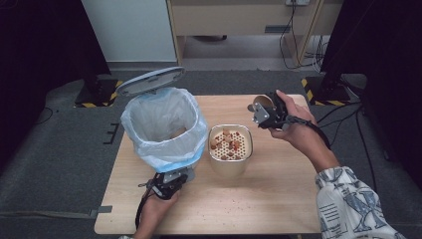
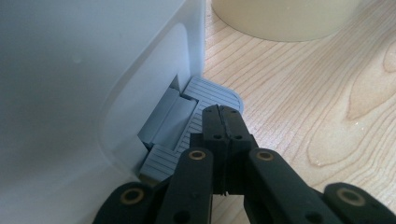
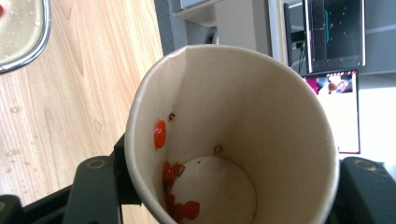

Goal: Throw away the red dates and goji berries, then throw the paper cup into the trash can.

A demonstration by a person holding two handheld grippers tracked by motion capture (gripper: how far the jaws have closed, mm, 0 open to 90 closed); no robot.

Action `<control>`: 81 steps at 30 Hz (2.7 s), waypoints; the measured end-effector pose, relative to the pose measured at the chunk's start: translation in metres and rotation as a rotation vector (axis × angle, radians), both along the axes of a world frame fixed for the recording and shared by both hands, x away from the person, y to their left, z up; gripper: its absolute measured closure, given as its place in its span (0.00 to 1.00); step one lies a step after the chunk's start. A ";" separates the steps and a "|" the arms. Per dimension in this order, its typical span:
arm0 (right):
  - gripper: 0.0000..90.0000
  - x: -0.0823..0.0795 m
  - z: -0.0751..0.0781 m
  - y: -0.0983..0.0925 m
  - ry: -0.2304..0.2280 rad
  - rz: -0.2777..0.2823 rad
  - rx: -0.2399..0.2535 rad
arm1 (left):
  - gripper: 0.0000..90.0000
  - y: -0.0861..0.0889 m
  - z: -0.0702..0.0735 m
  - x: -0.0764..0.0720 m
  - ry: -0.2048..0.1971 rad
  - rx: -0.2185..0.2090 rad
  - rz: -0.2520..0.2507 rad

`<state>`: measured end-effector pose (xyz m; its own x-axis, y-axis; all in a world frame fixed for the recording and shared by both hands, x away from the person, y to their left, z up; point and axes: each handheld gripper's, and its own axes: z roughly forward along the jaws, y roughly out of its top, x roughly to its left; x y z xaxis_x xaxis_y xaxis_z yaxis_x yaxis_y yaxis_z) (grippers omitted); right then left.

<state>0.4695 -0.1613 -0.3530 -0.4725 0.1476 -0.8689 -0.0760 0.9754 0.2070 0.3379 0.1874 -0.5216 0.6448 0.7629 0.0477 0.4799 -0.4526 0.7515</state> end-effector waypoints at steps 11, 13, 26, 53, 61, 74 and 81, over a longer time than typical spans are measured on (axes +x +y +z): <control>0.40 0.001 -0.007 -0.023 0.046 -0.029 0.092 | 0.99 0.000 0.000 0.000 0.000 0.000 -0.002; 0.40 0.001 -0.009 -0.027 0.059 -0.031 0.121 | 0.99 0.000 0.000 0.000 0.000 0.000 -0.002; 0.40 0.000 -0.019 -0.046 0.133 -0.029 0.229 | 0.99 0.000 0.000 0.000 0.002 -0.002 -0.001; 0.40 0.005 -0.025 -0.092 0.417 -0.070 0.726 | 0.99 0.001 0.000 0.000 0.003 -0.003 -0.001; 0.40 0.006 -0.027 -0.098 0.461 -0.071 0.793 | 0.99 0.001 0.000 0.000 0.003 -0.003 -0.001; 0.39 0.005 -0.031 -0.106 0.492 -0.084 0.833 | 0.99 0.001 0.000 0.000 0.003 -0.004 -0.001; 0.39 0.003 -0.034 -0.112 0.555 -0.081 0.865 | 0.99 0.001 0.000 0.000 0.003 -0.003 -0.001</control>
